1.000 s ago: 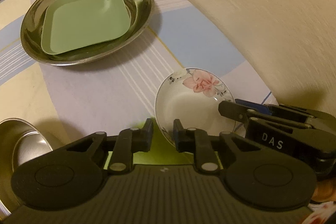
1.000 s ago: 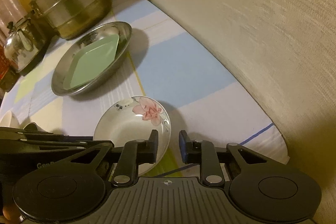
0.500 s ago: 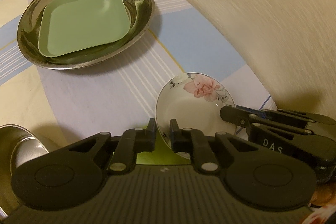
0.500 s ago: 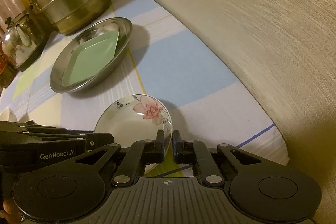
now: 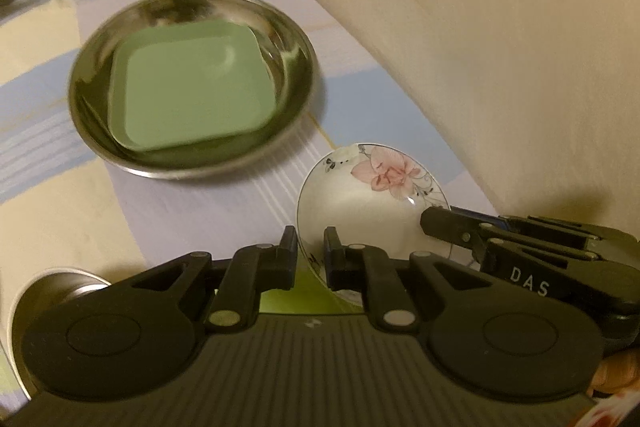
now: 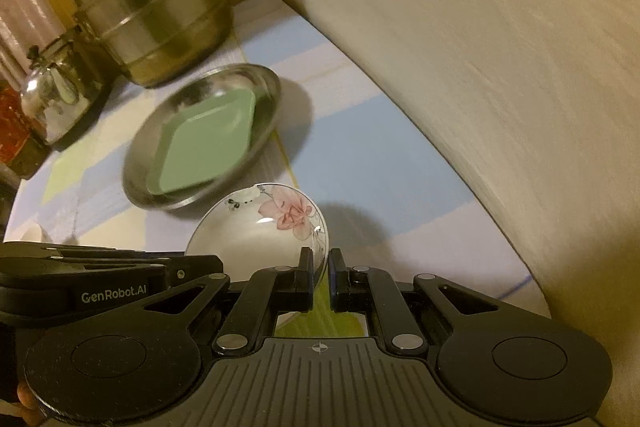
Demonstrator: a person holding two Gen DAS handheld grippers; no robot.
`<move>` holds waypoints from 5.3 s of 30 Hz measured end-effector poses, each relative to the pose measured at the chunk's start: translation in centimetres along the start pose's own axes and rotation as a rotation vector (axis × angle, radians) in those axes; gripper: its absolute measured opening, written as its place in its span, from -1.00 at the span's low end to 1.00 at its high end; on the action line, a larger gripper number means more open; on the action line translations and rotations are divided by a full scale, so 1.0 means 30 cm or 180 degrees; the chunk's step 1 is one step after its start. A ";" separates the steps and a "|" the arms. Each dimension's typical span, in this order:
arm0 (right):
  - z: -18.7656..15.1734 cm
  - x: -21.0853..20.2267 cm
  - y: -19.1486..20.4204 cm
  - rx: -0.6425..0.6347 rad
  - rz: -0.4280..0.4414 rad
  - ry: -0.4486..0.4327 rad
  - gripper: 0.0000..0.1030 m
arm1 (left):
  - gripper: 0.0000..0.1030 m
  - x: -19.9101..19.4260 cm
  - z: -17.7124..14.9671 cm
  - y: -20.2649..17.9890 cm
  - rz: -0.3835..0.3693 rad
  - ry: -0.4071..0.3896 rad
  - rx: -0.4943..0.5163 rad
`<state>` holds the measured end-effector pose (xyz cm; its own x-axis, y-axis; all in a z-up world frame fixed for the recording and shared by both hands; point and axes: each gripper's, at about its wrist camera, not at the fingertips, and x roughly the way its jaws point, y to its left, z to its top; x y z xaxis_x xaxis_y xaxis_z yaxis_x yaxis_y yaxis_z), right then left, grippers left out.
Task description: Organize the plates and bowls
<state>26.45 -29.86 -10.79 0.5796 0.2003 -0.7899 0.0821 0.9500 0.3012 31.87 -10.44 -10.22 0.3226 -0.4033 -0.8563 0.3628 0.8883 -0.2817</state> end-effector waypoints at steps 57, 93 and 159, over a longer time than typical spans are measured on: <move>0.332 0.496 0.269 -0.0431 0.0188 0.0167 -0.85 | -0.76 0.152 0.329 0.403 0.0422 -0.0087 -0.0408; 0.185 -0.047 0.187 -0.0069 0.0801 -0.0373 0.04 | -0.14 -0.363 0.061 0.194 0.0891 -0.0774 -0.0169; -0.529 -0.348 0.505 -0.1412 0.1256 0.0565 0.31 | -0.13 -0.870 -0.948 0.098 0.1618 -0.0809 -0.1403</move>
<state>8.78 -13.77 -6.47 0.3506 0.5575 -0.7525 -0.4778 0.7976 0.3682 -0.34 8.94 -1.00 0.5709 0.0927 -0.8158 -0.2556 0.9643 -0.0694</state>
